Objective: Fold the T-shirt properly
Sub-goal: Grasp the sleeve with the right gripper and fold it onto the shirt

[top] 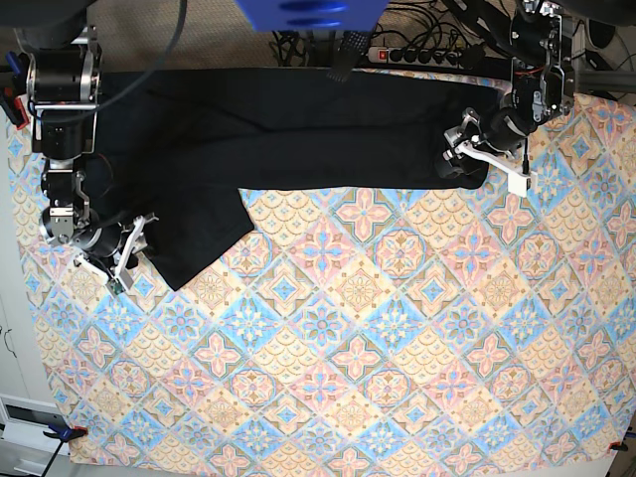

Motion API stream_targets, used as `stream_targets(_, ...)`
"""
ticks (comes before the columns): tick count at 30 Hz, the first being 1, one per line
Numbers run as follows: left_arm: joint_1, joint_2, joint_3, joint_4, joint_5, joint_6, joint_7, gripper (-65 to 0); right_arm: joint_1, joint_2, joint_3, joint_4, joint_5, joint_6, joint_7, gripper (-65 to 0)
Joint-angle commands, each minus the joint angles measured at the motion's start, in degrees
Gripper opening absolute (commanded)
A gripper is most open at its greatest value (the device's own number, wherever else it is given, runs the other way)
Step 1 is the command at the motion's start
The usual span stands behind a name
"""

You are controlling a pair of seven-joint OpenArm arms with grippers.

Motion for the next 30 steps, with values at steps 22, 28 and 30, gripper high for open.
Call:
stream_targets(22, -0.43, -0.74, -0.31, 1.04, -0.51, -0.43, -0.45, -26.5, -7.31, 2.32, -5.79, 11.37, 0.94, 0.14, -1.44, -64.8)
stream_targets(28, -0.43, -0.65, -0.31, 1.04, -0.51, -0.43, -0.63, -26.5, -19.36, 2.94, 5.63, 35.89, 0.94, 0.14, -11.90, -64.8)
stream_targets(30, -0.52, -0.65, -0.31, 1.04, -0.51, -0.43, -0.63, -26.5, -24.02, 2.94, 8.80, 43.80, 0.94, 0.14, -14.71, -64.8)
